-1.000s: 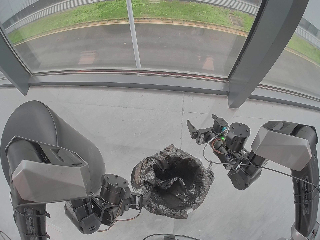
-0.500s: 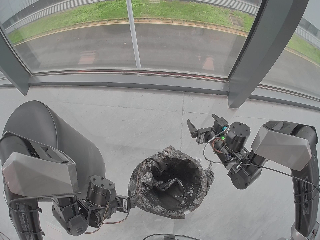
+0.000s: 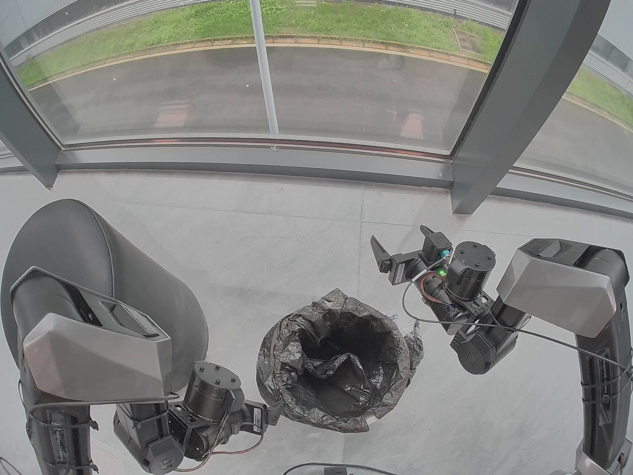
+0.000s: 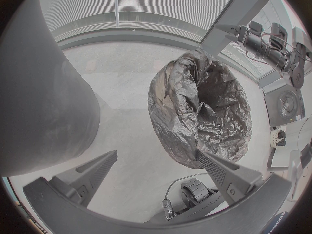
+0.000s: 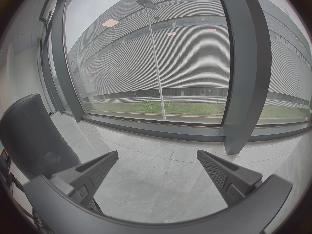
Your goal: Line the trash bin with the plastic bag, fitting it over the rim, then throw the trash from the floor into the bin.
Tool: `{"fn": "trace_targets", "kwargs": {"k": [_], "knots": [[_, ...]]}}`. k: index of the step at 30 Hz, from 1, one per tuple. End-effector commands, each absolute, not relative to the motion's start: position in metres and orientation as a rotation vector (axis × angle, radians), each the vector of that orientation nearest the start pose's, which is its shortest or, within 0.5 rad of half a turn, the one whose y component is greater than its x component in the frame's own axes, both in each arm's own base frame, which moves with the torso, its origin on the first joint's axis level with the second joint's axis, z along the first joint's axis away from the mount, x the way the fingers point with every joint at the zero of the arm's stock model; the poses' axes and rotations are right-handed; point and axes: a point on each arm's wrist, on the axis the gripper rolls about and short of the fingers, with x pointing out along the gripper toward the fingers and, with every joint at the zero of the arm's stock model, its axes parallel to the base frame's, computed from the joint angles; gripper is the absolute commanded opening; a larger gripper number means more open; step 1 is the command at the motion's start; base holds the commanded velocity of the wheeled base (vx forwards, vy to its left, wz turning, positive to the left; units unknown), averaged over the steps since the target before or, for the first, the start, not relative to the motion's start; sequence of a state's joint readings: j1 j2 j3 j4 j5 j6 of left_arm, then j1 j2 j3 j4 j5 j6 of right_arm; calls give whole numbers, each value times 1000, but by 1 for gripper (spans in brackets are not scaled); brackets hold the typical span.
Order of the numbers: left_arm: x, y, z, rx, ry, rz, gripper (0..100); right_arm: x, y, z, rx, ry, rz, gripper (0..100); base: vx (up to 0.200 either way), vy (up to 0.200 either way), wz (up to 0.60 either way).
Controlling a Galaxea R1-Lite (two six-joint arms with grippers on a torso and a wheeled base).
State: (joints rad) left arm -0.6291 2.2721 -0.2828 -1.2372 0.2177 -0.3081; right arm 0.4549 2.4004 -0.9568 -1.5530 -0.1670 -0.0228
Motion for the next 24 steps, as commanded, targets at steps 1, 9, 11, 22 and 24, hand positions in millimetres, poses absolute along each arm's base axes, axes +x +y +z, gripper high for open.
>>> {"fn": "trace_targets", "kwargs": {"k": [1,9,11,22,24], "knots": [[217,-154,-41,34,767,-279,100,379,181,49,12,-112,285,100,0,0,0],[212,-151,-43,39,792,-270,100,379,181,49,12,-112,285,100,0,0,0],[213,-151,-44,42,791,-272,100,379,181,49,12,-112,285,100,0,0,0],[223,-160,-64,66,809,-280,100,381,182,48,12,-110,285,100,0,0,0],[224,-160,-67,71,814,-279,100,381,182,46,11,-107,285,100,0,0,0]]}}
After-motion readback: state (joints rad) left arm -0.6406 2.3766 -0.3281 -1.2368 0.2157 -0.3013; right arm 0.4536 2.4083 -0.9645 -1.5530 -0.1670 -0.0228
